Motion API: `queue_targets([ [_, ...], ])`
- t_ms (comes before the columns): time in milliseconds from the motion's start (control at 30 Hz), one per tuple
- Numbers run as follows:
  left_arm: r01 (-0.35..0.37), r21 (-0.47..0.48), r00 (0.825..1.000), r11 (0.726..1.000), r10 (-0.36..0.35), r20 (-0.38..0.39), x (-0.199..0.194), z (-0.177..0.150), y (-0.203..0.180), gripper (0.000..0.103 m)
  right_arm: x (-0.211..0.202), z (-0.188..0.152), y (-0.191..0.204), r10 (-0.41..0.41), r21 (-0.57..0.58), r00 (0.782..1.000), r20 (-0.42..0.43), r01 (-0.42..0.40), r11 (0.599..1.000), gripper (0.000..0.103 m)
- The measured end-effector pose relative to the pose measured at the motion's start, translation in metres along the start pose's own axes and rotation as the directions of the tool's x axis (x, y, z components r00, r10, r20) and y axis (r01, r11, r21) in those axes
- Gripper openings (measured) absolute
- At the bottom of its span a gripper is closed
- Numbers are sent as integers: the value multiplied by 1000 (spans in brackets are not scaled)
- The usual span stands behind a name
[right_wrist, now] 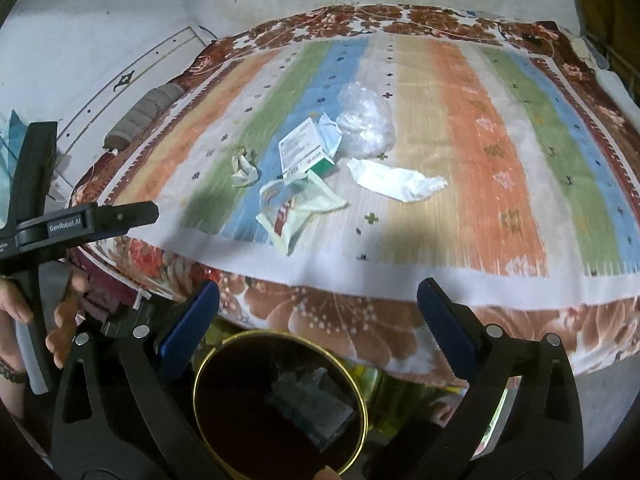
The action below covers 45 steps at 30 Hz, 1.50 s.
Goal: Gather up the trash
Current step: 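Move both open grippers back over the remaining trash on the bed, then grasp the white medicine box with the left gripper while the right grasps the clear snack packet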
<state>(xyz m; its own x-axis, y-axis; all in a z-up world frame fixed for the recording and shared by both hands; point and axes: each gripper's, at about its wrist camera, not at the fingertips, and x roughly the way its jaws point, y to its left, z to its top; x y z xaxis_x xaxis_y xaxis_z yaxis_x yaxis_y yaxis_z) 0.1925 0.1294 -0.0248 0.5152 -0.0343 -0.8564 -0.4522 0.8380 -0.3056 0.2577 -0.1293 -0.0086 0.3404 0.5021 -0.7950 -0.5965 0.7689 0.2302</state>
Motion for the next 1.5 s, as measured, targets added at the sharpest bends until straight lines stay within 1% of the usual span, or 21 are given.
queue_targets([
  [100, 24, -35, 1000, 999, -23, 18, 3, 11, 4, 97, 5, 9, -1, 3, -2, 1000, 6, -3, 1000, 94],
  [233, 48, -70, 998, 996, -45, 45, 10, 24, 8, 97, 16, 23, -2, 29, 12, 1000, -6, -29, 1000, 94],
  [333, 53, -76, 996, 996, -47, 77, 13, 33, 7, 97, 30, 30, -2, 51, 23, 998, -29, -51, 998, 94],
  [400, 61, -74, 994, 995, -54, 95, 16, 40, 6, 97, 42, 34, -2, 51, 41, 998, -44, -49, 998, 94],
  [467, 41, -49, 995, 998, -36, 98, 21, 48, 2, 97, 52, 36, 1, 49, 39, 997, -58, -47, 998, 94],
  [533, 6, -6, 995, 1000, -5, 96, 27, 54, -4, 97, 60, 38, 5, 45, 31, 997, -58, -43, 999, 94],
  [600, -9, 26, 995, 1000, 7, 97, 34, 58, -9, 97, 68, 40, 8, 46, 27, 997, -60, -44, 999, 94],
  [767, -4, 60, 993, 998, -3, 115, 44, 68, -12, 97, 83, 44, 9, 65, 38, 994, -84, -62, 997, 94],
  [833, -7, 73, 992, 997, -2, 123, 49, 72, -13, 97, 86, 48, 9, 58, 32, 995, -81, -56, 998, 94],
  [967, -5, 74, 995, 997, -2, 104, 62, 81, -14, 97, 95, 56, 7, 60, 19, 995, -80, -59, 998, 94],
  [1033, 13, 61, 997, 998, -17, 78, 70, 85, -13, 97, 103, 57, 6, 47, 14, 995, -92, -46, 999, 94],
  [1133, 45, 29, 998, 999, -46, 48, 83, 93, -11, 97, 114, 56, 5, 57, 31, 991, -120, -54, 998, 94],
  [1233, 46, 34, 998, 998, -47, 33, 95, 99, -16, 97, 119, 55, 5, 83, 63, 988, -130, -76, 995, 94],
  [1333, 60, 25, 998, 998, -61, 13, 107, 106, -21, 97, 125, 54, 7, 77, 61, 986, -145, -69, 996, 94],
  [1433, 55, 7, 998, 998, -55, -3, 119, 112, -23, 97, 134, 49, 10, 76, 56, 983, -167, -68, 996, 94],
  [1500, 62, 12, 998, 998, -61, -16, 127, 114, -25, 97, 139, 46, 11, 78, 48, 980, -181, -71, 996, 93],
])
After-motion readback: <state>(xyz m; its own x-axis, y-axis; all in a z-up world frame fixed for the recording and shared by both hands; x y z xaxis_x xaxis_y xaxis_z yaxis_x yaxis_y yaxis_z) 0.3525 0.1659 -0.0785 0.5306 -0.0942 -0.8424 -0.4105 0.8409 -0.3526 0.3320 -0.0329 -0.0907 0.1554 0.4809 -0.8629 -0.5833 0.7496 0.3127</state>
